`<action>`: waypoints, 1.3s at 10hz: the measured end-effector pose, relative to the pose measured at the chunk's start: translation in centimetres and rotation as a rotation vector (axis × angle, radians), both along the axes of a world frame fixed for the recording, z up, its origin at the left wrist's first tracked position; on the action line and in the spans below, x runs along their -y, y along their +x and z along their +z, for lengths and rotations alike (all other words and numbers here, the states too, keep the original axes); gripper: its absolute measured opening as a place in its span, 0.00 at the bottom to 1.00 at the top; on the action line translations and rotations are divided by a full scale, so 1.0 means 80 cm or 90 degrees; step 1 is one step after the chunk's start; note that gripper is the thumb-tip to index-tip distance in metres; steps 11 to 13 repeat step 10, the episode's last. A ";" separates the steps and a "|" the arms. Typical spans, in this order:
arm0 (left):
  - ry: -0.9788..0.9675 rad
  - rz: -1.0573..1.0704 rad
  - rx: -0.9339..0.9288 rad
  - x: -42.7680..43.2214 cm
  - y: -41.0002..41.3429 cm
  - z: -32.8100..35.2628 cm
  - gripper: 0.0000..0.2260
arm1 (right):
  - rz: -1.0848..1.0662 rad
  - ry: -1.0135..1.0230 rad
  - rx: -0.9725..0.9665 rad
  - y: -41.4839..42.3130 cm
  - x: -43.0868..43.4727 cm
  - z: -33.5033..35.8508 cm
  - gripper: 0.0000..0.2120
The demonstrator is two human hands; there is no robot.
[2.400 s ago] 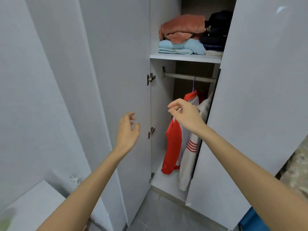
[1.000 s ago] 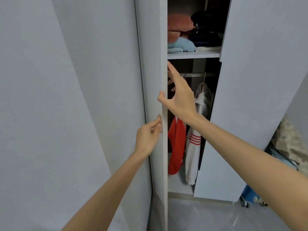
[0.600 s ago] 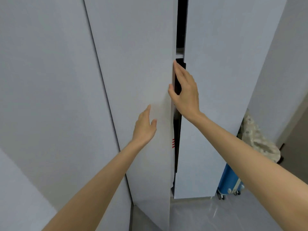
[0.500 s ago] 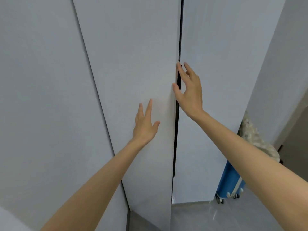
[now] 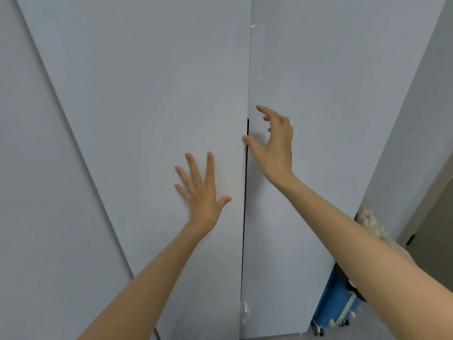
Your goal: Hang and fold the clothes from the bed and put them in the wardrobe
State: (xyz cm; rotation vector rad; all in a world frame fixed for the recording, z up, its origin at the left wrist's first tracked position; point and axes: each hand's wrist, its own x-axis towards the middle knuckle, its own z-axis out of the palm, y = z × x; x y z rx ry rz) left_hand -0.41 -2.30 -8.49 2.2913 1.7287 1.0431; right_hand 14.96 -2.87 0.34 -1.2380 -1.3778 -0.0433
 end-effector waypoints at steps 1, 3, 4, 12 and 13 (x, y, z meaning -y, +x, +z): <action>0.002 0.035 -0.011 -0.021 0.011 -0.001 0.54 | 0.024 -0.030 -0.059 0.004 -0.024 -0.002 0.23; 0.015 0.098 -0.027 -0.056 0.027 -0.008 0.55 | 0.056 -0.058 -0.131 0.008 -0.062 -0.001 0.11; 0.024 0.111 -0.030 -0.069 0.032 -0.011 0.54 | 0.051 -0.075 -0.116 0.015 -0.075 0.004 0.07; -0.040 -0.013 0.001 -0.041 0.000 0.018 0.37 | 0.163 -0.291 -0.104 0.012 -0.039 0.007 0.16; -0.040 -0.013 0.001 -0.041 0.000 0.018 0.37 | 0.163 -0.291 -0.104 0.012 -0.039 0.007 0.16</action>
